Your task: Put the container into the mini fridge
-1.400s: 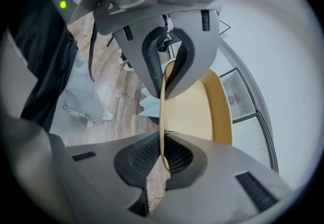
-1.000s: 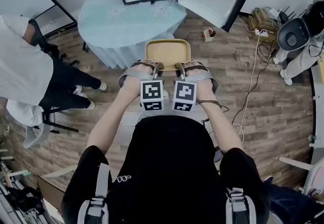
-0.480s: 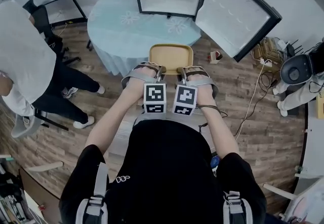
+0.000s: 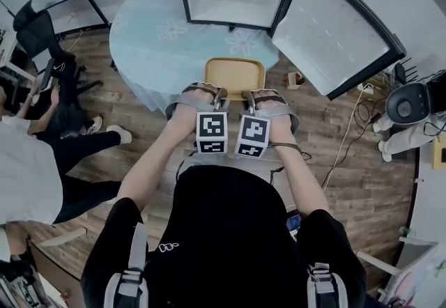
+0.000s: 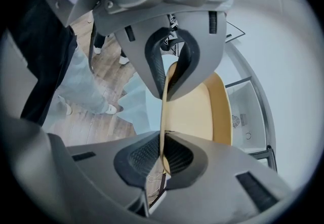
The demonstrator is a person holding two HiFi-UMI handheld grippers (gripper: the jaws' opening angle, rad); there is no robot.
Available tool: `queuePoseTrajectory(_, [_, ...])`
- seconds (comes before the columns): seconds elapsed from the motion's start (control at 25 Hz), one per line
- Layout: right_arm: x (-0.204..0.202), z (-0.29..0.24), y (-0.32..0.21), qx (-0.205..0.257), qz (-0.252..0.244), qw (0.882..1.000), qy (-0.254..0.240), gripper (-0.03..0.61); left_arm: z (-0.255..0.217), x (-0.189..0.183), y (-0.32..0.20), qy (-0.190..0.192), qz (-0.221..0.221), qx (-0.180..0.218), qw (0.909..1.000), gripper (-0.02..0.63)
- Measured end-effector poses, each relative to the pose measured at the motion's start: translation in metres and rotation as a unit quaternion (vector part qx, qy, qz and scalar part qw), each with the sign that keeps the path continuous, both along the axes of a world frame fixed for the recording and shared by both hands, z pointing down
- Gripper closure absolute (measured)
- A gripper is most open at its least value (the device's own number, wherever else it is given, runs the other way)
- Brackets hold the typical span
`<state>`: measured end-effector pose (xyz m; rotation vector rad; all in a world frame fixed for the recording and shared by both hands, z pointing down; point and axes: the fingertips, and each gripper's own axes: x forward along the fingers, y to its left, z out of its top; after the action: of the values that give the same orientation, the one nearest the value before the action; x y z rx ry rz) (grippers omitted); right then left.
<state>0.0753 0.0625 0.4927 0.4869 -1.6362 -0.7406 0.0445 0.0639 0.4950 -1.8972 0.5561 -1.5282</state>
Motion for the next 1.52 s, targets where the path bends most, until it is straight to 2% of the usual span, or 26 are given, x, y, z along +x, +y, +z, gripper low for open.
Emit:
queuePoseTrajectory(0.32, [-0.017, 0.007, -0.047, -0.019, 0.002, 1.0, 0.018, 0.558, 0.008, -0.016, -0.049, 0.011, 0.0, -0.016, 0.9998, 0.589])
queuePoseTrajectory(0.72, [-0.039, -0.002, -0.127, -0.022, 0.021, 0.999, 0.036, 0.558, 0.002, -0.037, -0.13, 0.045, 0.008, -0.022, 0.9987, 0.589])
queuePoseTrajectory(1.52, [-0.076, 0.013, -0.243, -0.041, 0.053, 0.997, 0.045, 0.558, 0.016, -0.073, -0.245, 0.054, 0.034, -0.039, 0.9972, 0.589])
